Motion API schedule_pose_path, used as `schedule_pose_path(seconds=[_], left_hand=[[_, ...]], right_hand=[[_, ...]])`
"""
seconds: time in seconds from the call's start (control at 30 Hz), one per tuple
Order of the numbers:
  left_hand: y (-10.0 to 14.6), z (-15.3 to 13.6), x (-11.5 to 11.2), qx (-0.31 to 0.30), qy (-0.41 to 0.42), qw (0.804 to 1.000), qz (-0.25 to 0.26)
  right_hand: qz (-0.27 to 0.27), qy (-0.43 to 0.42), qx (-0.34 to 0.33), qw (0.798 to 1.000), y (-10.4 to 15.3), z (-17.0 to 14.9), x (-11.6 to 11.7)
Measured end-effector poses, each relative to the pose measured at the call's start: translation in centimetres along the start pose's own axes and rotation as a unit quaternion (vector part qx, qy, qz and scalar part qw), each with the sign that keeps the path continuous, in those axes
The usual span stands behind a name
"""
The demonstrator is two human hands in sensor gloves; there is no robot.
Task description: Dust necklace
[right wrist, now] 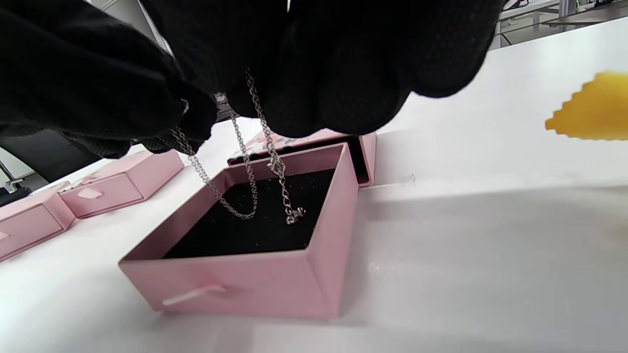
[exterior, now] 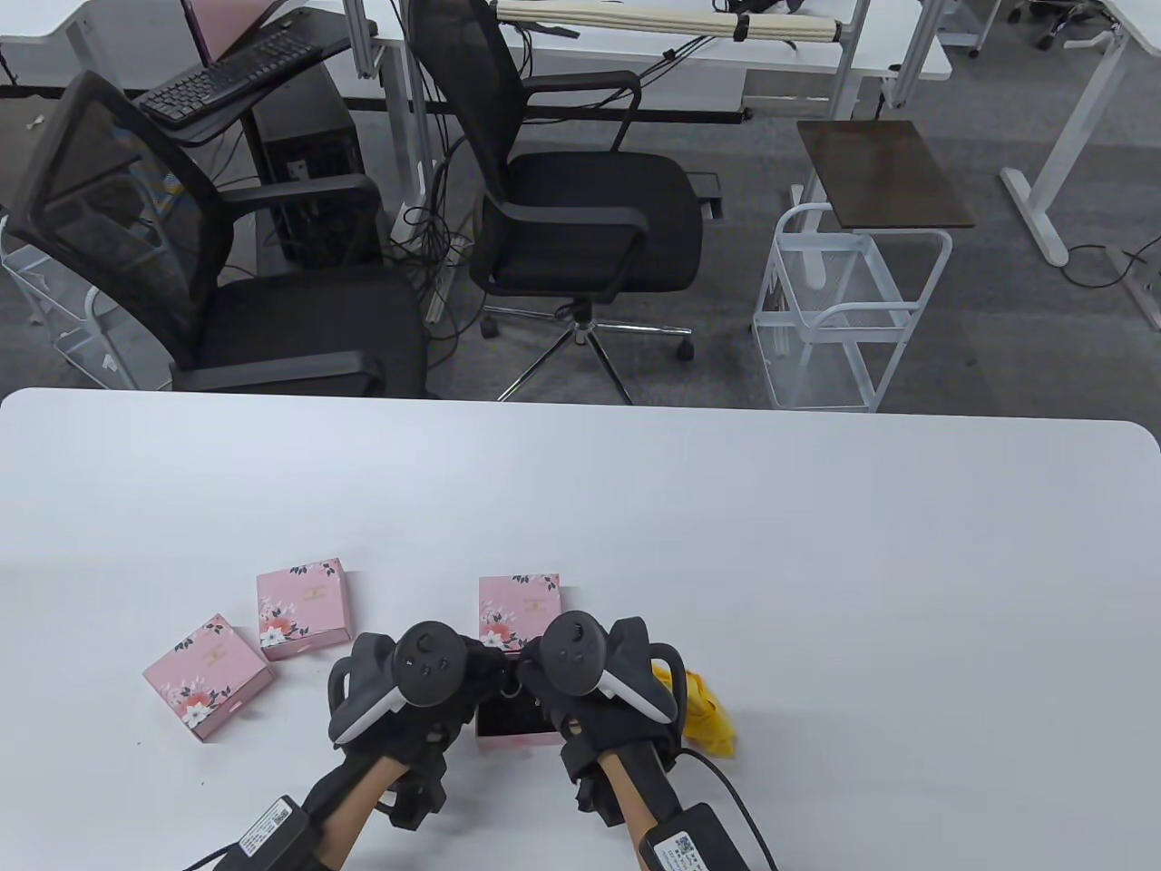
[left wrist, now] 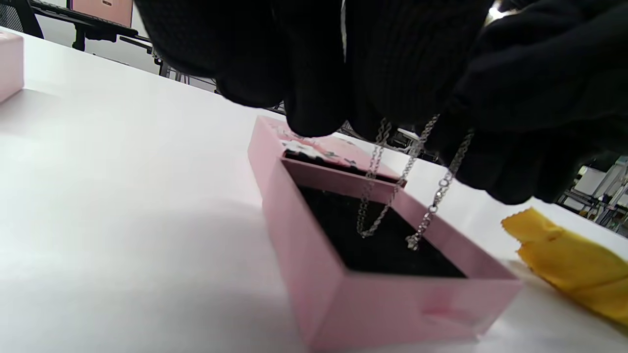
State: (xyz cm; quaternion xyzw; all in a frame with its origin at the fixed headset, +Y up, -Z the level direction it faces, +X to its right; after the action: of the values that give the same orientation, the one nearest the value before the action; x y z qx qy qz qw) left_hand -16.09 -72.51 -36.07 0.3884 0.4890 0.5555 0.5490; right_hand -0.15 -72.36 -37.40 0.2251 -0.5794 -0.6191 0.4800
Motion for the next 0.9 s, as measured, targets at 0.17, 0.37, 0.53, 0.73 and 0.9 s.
schedule_pose_path(seconds=[0.17, 0.37, 0.53, 0.73, 0.9], left_hand=[[0.0, 0.5, -0.5, -0.001, -0.06, 0.998, 0.0], [0.0, 1.3, -1.1, -0.01, -0.091, 0.996, 0.005], [0.2, 1.5, -1.3, -0.007, -0.099, 0.995, 0.03], [-0.1, -0.3, -1.0, 0.018, -0.038, 0.997, 0.058], [-0.9, -0.9, -2.8, -0.009, -0.003, 1.0, 0.003]], right_hand=[[0.016, 0.032, 0.007, 0.999, -0.3, -0.2, 0.9], [0.025, 0.058, 0.009, 0.998, -0.4, -0.1, 1.6], [0.031, 0.073, 0.004, 0.997, -0.2, 0.3, 1.4], [0.034, 0.088, 0.003, 0.996, 0.5, 1.3, 0.2], [0.072, 0.095, 0.022, 0.993, 1.7, 1.2, 0.5]])
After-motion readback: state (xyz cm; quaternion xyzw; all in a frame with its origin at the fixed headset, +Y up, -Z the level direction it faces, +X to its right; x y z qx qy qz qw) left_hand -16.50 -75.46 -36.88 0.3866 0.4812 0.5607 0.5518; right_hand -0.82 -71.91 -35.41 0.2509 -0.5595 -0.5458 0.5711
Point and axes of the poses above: the tracker on the back of each hand, its own z axis roughly to the thumb side, its own y axis roughly from the fingertips to the wrist, x = y × z, the point moved 4 cm from there along -y, roughly from the wrist to the fingertips, and after that the axes turned 10 degrees about -y, right-handed, at the moved point
